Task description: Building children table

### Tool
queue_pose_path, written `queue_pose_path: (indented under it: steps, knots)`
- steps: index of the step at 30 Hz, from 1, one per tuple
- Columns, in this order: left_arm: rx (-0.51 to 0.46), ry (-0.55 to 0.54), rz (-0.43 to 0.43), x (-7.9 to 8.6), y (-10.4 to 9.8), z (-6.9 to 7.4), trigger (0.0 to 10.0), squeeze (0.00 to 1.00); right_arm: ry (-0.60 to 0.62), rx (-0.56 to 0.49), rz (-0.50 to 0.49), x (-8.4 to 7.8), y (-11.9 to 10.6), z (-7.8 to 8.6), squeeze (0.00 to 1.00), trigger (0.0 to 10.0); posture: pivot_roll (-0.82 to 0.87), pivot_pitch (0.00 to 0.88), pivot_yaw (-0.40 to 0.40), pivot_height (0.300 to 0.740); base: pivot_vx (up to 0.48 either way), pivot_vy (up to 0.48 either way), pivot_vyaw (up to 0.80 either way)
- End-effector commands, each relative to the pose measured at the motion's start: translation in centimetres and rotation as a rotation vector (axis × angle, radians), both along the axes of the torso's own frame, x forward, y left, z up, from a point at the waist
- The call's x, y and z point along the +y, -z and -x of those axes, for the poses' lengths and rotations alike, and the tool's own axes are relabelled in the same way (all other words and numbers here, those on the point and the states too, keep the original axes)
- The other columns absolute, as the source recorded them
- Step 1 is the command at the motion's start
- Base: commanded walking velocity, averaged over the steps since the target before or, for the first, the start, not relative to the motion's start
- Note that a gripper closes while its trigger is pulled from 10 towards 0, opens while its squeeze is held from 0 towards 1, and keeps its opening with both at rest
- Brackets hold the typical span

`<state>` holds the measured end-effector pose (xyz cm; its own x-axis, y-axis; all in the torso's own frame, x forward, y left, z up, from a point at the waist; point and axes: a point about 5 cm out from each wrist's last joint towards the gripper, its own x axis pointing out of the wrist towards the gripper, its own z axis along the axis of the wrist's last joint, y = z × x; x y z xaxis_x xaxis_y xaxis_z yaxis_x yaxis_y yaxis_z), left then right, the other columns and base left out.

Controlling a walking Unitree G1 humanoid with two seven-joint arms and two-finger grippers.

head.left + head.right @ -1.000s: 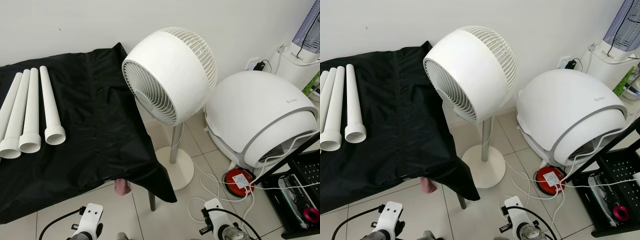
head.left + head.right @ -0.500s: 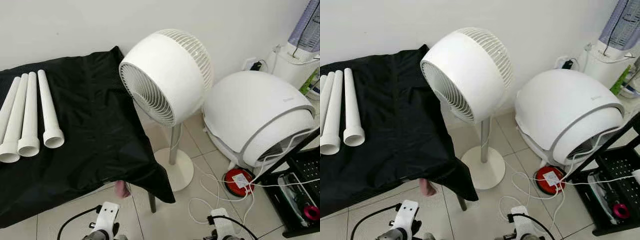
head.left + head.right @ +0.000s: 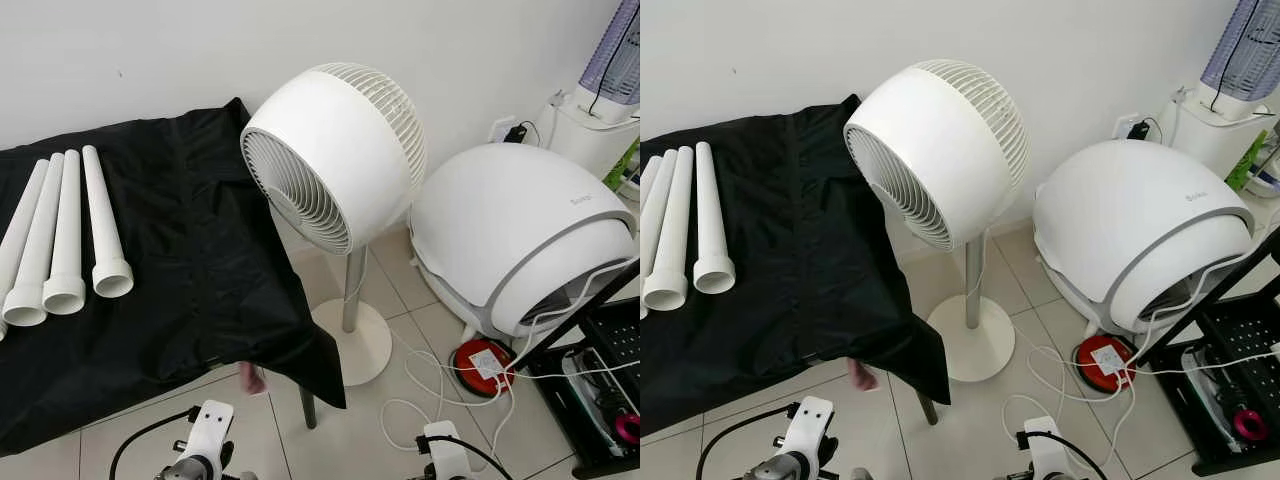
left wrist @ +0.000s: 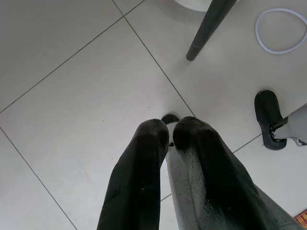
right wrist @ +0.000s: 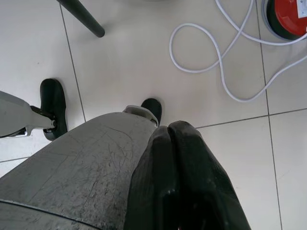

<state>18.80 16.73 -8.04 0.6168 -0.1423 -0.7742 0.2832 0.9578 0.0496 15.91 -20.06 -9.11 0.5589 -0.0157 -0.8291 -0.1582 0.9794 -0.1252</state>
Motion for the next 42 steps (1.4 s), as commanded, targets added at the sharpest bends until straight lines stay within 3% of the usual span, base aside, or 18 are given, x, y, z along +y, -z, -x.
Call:
queue_pose_path:
  steps: [1, 10, 17, 22, 23, 29, 30, 31, 32, 33, 34, 42]
  knots:
    - [0.012, 0.008, -0.009, 0.3, 0.2, 0.3, 10.0, 0.0, 0.007, 0.01, -0.014, 0.4, 0.2, 0.4, 0.0, 10.0, -0.19, 0.0, 0.083, 0.74, 0.0, 0.0, 0.0]
    - [0.041, -0.133, 0.005, 0.4, 0.5, 0.9, 10.0, 0.0, 0.037, -0.012, -0.017, -0.4, 0.0, 0.1, 0.0, 10.0, -0.16, 0.0, 0.091, 0.74, 0.0, 0.0, 0.0]
    - [0.069, -0.131, 0.006, -0.1, 0.8, 1.2, 10.0, 0.0, 0.031, -0.012, -0.034, -0.4, -0.2, -0.2, 0.0, 10.0, -0.15, 0.0, 0.069, 0.74, 0.0, 0.0, 0.0]
    - [0.097, -0.118, 0.013, -0.8, 1.1, 1.7, 10.0, 0.0, 0.01, -0.04, -0.043, 0.4, -0.6, -1.4, 0.0, 10.0, -0.16, 0.0, 0.067, 0.74, 0.0, 0.0, 0.0]
    - [0.101, -0.115, 0.013, -0.9, 1.1, 1.8, 10.0, 0.0, 0.008, -0.05, -0.048, 0.6, -0.7, -1.7, 1.0, 10.0, -0.16, 0.0, 0.067, 0.74, 0.0, 0.0, 0.0]
    - [0.098, -0.157, 0.034, -0.8, 1.2, 1.9, 10.0, 0.0, 0.006, -0.077, -0.058, 0.6, -1.0, -2.2, 1.0, 10.0, -0.17, 0.0, 0.068, 0.74, 0.0, 0.0, 0.0]
    - [0.094, -0.173, 0.05, -0.7, 1.1, 1.8, 10.0, 1.0, 0.015, -0.084, -0.065, 0.5, -1.0, -2.3, 1.0, 10.0, -0.17, 0.0, 0.066, 0.74, 0.0, 0.0, 0.0]
    - [0.094, -0.173, 0.05, -0.7, 1.1, 1.8, 10.0, 1.0, 0.015, -0.084, -0.065, 0.5, -1.0, -2.3, 1.0, 10.0, -0.17, 0.0, 0.066, 0.74, 0.0, 0.0, 0.0]
    - [0.092, -0.181, 0.051, -0.5, 1.1, 1.7, 10.0, 1.0, 0.023, -0.09, -0.076, 0.4, -1.1, -2.3, 0.0, 10.0, -0.17, 0.0, 0.064, 0.74, 0.0, 0.0, 0.0]
    - [0.093, -0.186, 0.042, -0.3, 1.1, 1.7, 10.0, 1.0, 0.028, -0.091, -0.077, 0.3, -1.1, -2.3, 0.0, 10.0, -0.17, 0.0, 0.064, 0.74, 0.0, 0.0, 0.0]
    - [0.095, -0.192, 0.036, -0.2, 1.1, 1.7, 10.0, 0.0, 0.034, -0.093, -0.074, 0.3, -1.1, -2.3, 0.0, 10.0, -0.16, 0.0, 0.073, 0.74, 0.0, 0.0, 0.0]
    - [0.111, -0.185, 0.034, -0.2, 1.2, 1.9, 10.0, 0.0, 0.046, -0.096, -0.074, 0.4, -1.1, -2.4, 0.0, 10.0, -0.15, 0.0, 0.081, 0.74, 0.0, 0.0, 0.0]
